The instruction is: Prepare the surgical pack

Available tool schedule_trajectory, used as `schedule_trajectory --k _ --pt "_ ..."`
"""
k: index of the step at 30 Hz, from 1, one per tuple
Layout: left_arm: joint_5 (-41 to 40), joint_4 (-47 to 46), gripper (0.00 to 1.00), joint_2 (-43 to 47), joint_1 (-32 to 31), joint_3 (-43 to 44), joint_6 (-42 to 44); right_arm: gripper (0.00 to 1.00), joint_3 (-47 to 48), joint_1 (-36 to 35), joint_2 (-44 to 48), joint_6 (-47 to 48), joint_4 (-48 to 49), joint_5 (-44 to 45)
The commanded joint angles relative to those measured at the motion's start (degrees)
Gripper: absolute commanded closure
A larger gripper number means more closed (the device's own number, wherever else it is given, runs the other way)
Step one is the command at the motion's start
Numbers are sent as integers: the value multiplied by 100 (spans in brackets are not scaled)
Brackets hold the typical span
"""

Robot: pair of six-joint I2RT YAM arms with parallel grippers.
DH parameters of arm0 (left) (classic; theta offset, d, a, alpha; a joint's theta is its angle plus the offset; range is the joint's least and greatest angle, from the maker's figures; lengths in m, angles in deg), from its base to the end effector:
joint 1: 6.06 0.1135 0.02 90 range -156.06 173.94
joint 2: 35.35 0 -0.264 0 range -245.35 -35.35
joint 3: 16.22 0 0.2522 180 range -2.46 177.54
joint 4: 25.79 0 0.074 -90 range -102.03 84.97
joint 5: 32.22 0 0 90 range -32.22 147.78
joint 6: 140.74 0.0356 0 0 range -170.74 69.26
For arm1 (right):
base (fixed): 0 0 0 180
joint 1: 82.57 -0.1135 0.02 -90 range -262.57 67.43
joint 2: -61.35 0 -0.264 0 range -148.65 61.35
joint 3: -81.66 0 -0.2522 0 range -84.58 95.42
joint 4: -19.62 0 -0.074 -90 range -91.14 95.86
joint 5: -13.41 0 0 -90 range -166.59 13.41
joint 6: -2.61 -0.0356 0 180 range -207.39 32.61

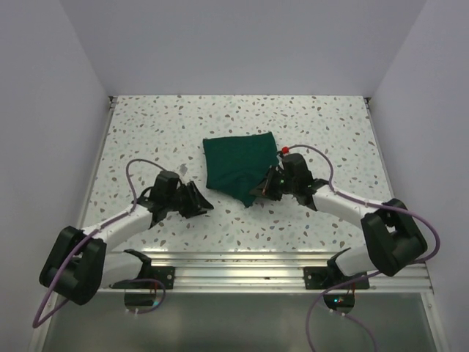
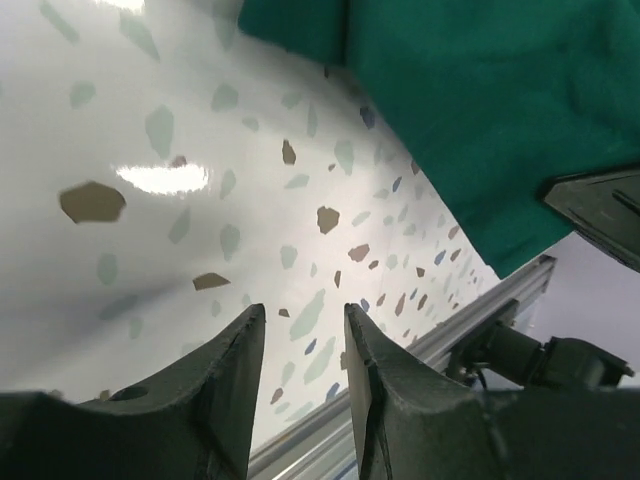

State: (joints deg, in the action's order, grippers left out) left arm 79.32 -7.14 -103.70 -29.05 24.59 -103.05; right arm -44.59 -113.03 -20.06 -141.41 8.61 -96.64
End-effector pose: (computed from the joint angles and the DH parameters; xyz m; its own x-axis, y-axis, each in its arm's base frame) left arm 0.1978 -0.0981 0.1650 -0.8788 -0.4267 -0.2136 -0.1605 0.6859 -0.7098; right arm 0.2419 0.1564 0.1903 -0.8885 0.3594 -0.2853 0.0205 0.6523 0.7577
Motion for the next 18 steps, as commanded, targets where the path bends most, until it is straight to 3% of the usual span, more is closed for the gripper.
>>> schedule_trajectory --k 1,3,8,13,18 --pt "307 -1619 59 -186 -285 -533 -1199 100 334 -30 55 -389 -37 -271" --pt "290 -2219 59 -625 -417 -517 -1325 100 343 -30 151 -530 -2 -288" --pt "245 -3219 74 -1504 -655 -393 -1676 100 299 -39 476 -1005 16 -297" --pt "175 -4441 73 -2110 -672 -498 -2070 100 256 -30 731 -1128 -222 -306" --pt "-140 -6682 74 -3314 -892 -762 -2967 100 9 -30 925 -1427 -19 -341"
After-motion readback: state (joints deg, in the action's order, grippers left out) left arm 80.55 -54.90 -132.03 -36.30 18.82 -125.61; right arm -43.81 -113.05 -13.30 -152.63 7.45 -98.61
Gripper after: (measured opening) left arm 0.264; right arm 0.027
